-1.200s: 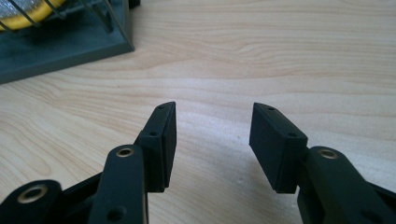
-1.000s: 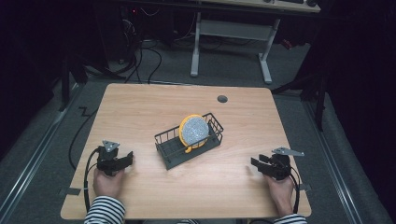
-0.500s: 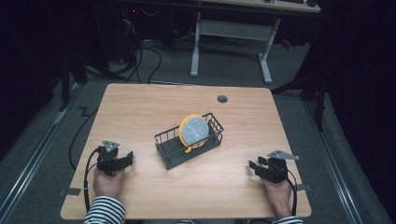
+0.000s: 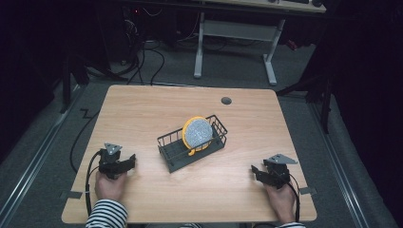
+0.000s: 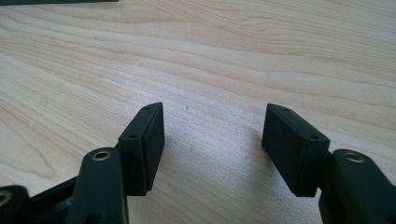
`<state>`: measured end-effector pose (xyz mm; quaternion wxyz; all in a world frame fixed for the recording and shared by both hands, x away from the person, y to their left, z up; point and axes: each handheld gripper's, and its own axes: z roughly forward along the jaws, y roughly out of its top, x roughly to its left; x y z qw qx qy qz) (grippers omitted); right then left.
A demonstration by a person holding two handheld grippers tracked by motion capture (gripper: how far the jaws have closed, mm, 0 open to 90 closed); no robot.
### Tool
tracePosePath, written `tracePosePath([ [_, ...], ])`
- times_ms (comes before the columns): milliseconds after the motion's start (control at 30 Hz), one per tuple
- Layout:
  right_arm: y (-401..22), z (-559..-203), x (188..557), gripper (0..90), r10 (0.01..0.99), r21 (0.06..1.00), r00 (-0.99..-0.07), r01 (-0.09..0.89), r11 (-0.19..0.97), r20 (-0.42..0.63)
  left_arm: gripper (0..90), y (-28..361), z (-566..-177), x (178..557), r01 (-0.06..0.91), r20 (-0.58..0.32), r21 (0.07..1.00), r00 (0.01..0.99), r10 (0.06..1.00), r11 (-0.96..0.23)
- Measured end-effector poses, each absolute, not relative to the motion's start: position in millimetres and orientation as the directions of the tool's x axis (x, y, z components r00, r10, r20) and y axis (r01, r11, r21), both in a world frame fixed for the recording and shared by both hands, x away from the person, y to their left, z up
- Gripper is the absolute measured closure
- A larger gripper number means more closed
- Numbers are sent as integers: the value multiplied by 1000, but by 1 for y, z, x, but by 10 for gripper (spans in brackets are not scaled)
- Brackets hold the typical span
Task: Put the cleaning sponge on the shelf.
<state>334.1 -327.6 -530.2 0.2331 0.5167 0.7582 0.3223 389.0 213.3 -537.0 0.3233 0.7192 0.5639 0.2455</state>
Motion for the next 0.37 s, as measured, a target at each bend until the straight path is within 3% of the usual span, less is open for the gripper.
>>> tracePosePath([
  [367, -327, -530, 334, 379, 933, 729, -358, 635, 258, -18, 291, 213, -537, 388, 654, -12, 742, 236, 972, -149],
])
